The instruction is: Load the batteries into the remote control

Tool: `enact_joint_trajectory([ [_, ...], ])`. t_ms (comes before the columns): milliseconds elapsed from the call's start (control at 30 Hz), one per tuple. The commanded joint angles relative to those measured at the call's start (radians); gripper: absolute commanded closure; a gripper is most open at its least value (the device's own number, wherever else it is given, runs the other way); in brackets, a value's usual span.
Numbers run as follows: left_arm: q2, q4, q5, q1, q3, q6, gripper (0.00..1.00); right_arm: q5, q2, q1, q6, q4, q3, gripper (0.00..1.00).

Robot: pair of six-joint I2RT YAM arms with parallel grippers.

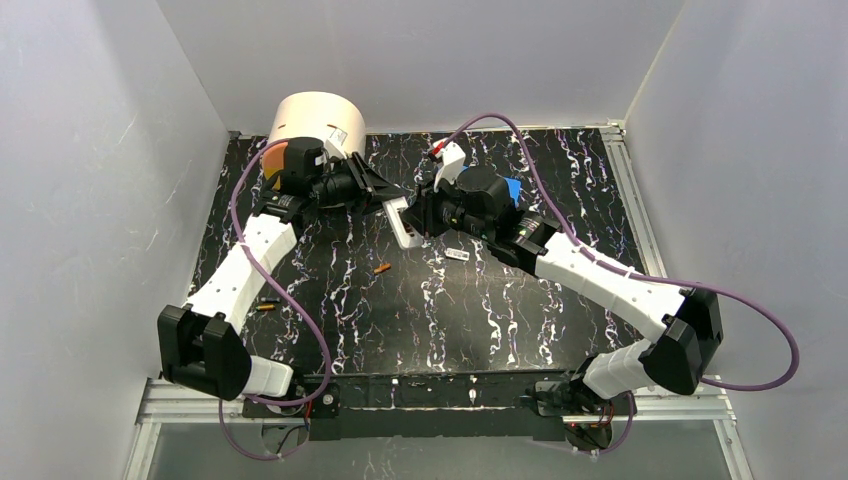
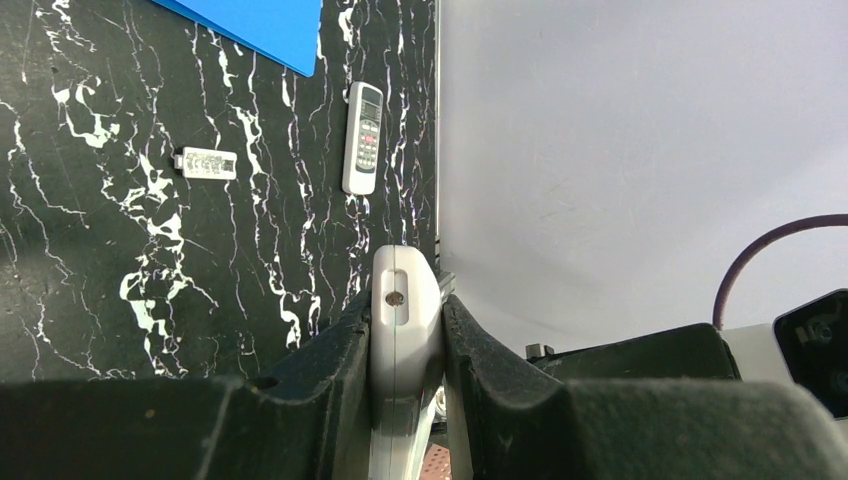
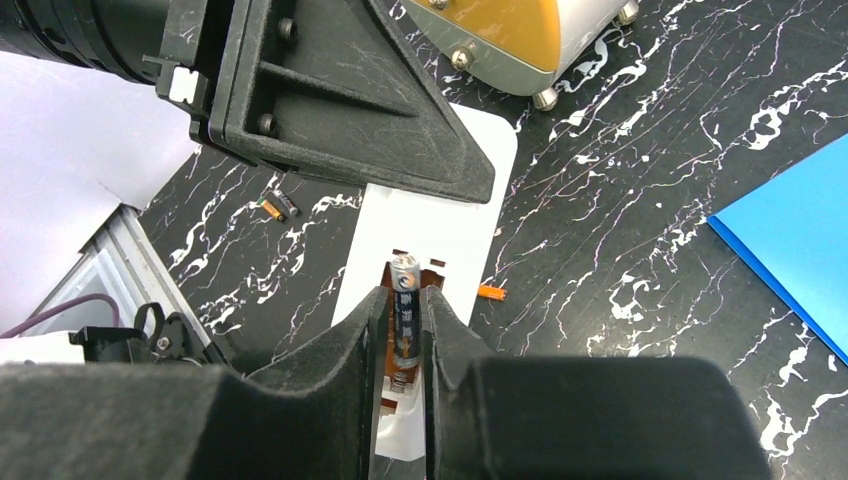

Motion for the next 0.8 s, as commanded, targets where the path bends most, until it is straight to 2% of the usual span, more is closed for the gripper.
enact_joint_trajectory([
  [0,-0.007,-0.011,0.036,-0.004,0.054,0.003,1.0,0.009,-0.006,0.0,-0.016,-0.001,0.0,0.71],
  [267,-0.003,-0.036,0.021,-0.004,0.064,0.034,1.0,-0.006,-0.026,-0.004,0.04,0.016,0.015,0.62],
  [500,0.002,-0.018,0.011,-0.004,0.069,0.044,1.0,-0.03,-0.088,-0.06,0.22,0.102,-0.015,0.31],
  [767,0.01,0.023,0.013,-0.004,0.082,0.036,1.0,-0.078,-0.133,-0.154,0.505,0.287,-0.134,0.1],
])
